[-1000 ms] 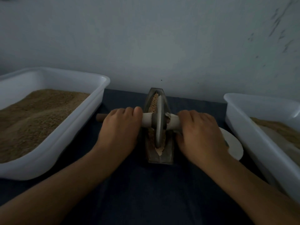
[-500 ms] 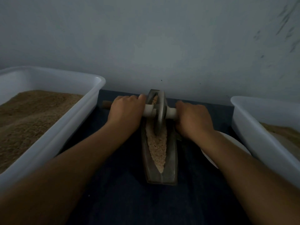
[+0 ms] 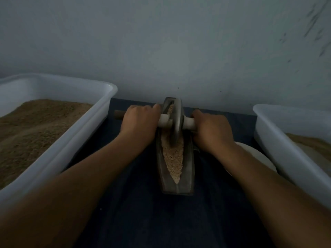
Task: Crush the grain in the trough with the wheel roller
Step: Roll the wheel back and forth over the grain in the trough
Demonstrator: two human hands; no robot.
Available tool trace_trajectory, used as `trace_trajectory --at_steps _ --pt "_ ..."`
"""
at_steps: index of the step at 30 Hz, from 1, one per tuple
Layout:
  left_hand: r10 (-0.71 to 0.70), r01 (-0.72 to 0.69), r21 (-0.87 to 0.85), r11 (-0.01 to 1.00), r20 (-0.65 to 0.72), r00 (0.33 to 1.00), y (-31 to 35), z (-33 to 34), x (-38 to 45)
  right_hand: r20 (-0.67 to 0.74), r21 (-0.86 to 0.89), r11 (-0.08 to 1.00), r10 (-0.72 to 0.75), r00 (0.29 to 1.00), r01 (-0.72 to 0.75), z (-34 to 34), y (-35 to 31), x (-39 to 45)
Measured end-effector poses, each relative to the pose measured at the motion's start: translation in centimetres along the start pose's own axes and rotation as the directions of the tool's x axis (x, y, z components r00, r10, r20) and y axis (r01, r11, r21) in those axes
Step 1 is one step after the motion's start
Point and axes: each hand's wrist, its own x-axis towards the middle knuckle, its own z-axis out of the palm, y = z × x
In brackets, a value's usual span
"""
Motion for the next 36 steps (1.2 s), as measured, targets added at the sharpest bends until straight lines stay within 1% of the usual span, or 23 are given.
trace_trajectory --at_steps 2,6,9,13,18,22,24,28,33,36 --pt "0.002 -0.002 0.0 1.0 -0.009 1.0 0.2 -0.5 -1.3 -0.014 -0.008 1.0 -0.012 1.0 0.011 -0.8 -0.4 -1.3" --pt "-0.016 0.015 -0.055 0.998 -0.015 1.0 0.7 -2.0 -4.1 -0.096 0.001 1.0 -0.024 0.995 0.024 -2.4 -1.4 -4.3" --pt "-0.022 0.02 -0.047 0.999 -0.039 0.999 1.3 -3.5 -6.2 -0.138 0.03 0.999 -0.012 0.99 0.016 -3.6 -2.2 -6.3" --pt "0.001 -0.006 -0.045 0.999 -0.106 0.994 1.9 -5.1 -8.6 -0.126 0.074 0.997 -0.027 0.992 0.036 -5.0 -2.4 -8.5" --pt "-0.003 -0.002 -0.057 0.998 -0.096 0.995 1.7 -5.3 -9.7 -0.133 0.084 0.992 -0.079 0.988 0.09 -5.7 -2.0 -8.6" --pt "-0.016 0.012 -0.073 0.997 -0.051 0.999 0.9 -3.8 -8.6 -0.193 0.035 0.992 -0.113 0.975 0.122 -3.9 -1.8 -6.7" --pt "-0.013 0.009 -0.101 0.995 -0.033 0.999 0.4 -2.8 -7.0 -0.157 0.034 0.995 -0.091 0.983 0.098 -2.7 -1.4 -4.9" --pt "0.0 -0.001 -0.11 0.994 -0.005 1.0 0.0 -1.0 -2.3 0.052 -0.034 0.999 0.0 0.999 0.002 -0.6 -0.3 -0.9" --pt "0.02 -0.017 -0.094 0.995 0.034 0.999 -0.4 -0.1 1.9 0.148 0.034 0.996 0.074 0.986 -0.079 1.2 0.9 2.7" --pt "0.027 -0.022 -0.068 0.997 0.07 0.997 -0.7 0.0 2.9 0.18 0.037 0.995 0.084 0.98 -0.092 1.5 1.1 3.9"
